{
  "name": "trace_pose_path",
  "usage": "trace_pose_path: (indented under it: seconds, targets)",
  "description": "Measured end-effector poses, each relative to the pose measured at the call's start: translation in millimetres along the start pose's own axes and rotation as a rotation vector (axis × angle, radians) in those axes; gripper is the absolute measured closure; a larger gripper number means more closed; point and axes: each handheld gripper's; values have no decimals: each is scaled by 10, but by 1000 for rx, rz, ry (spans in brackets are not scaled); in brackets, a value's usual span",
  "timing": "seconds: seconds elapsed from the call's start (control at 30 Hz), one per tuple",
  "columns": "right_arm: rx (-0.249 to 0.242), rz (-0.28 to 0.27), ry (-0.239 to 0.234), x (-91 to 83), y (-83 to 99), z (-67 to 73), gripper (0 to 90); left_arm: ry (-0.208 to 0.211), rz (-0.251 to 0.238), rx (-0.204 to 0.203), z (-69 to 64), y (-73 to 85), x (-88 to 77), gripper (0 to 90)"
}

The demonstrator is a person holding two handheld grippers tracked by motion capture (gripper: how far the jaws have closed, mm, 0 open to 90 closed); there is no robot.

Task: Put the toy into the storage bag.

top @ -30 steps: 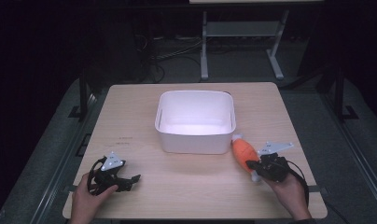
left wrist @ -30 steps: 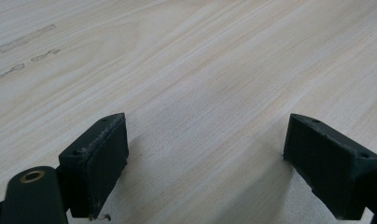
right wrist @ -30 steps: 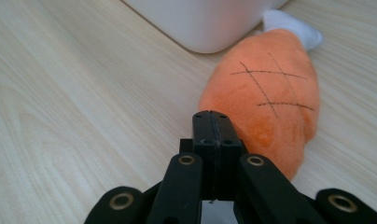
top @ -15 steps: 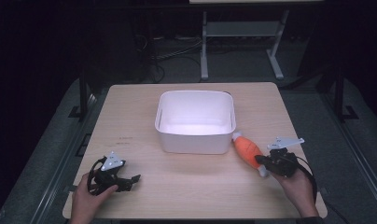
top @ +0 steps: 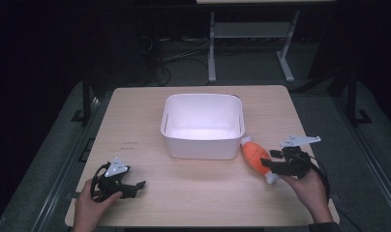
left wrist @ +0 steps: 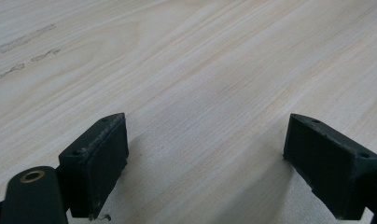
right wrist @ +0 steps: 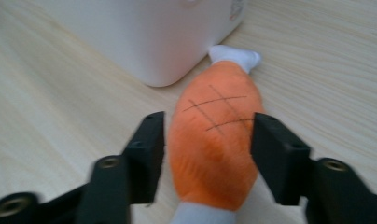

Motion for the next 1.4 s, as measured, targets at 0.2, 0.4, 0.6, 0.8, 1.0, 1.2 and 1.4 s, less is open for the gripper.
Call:
trace_pose_path:
  seconds: [0.2, 0.4, 0.6, 0.8, 1.0, 1.2, 1.4]
  targets:
    - [29, 21, 25, 125, -116, -86, 183, 1, 0, 0, 0, 0, -1, 131]
    - [50, 35, 27, 247, -208, -99, 36, 1, -2, -3, -1, 0, 1, 131]
    - [65, 57, 30, 409, -303, -100, 0, 1, -1, -1, 0, 0, 0, 132]
    - [60, 94, 52, 538, -320, -74, 0, 1, 0, -1, 0, 0, 0, 131]
    - [63, 130, 68, 677, -296, -81, 0, 0, 0, 0, 0, 0, 0, 131]
    - [65, 163, 78, 777, -280, -80, 0, 0, 0, 0, 0, 0, 0, 131]
    - [52, 195, 74, 830, -271, -78, 0, 0, 0, -1, 0, 0, 0, 132]
Point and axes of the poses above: each handheld gripper's, and its own axes: x roughly forward along the jaws, y roughly out of its underside, z roughly to its left, and after that the axes turned 11 degrees about z, right-handed
